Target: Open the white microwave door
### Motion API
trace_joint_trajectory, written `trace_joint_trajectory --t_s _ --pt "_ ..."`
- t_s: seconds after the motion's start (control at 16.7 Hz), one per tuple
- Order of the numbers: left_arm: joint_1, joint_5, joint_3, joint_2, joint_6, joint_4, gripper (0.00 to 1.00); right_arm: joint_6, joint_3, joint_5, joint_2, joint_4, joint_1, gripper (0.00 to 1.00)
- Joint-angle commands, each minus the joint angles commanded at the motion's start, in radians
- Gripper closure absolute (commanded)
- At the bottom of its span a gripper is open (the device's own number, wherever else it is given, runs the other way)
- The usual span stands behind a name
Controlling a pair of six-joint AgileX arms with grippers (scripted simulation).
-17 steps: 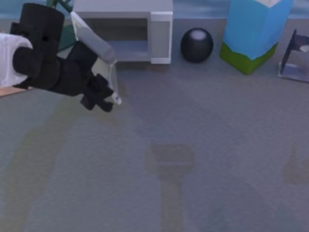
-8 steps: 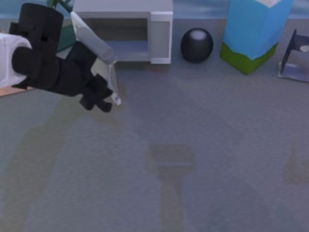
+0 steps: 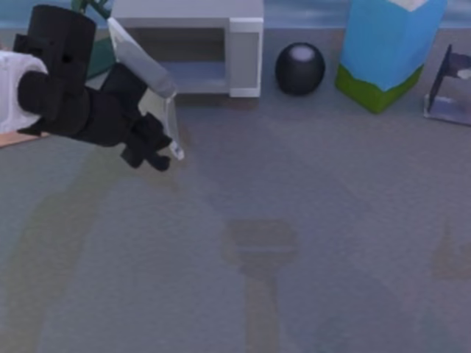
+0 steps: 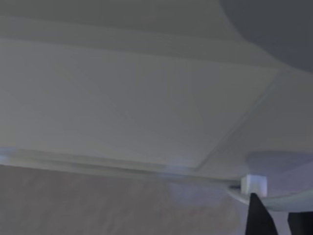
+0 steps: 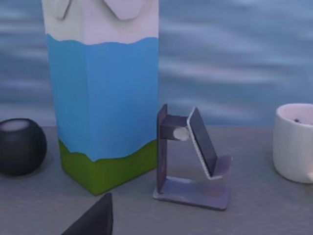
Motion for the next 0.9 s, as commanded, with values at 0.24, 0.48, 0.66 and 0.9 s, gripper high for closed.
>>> trace_joint_trajectory --t_s 0.24,0.48,0.66,0.9 --pt "0.000 0.000 0.000 0.000 0.000 0.000 1.00 0.000 0.000 0.000 0.000 0.000 0.000 0.00" --pt "0.000 0.000 0.000 0.000 0.000 0.000 1.00 0.000 0.000 0.000 0.000 0.000 0.000 0.00" --pt "-0.001 0.011 -0.004 0.002 0.008 -0.008 1.00 0.000 0.000 0.000 0.000 0.000 0.000 0.00" --pt "0.021 0.037 0.005 0.000 0.055 -0.026 1.00 0.000 0.000 0.000 0.000 0.000 0.000 0.00"
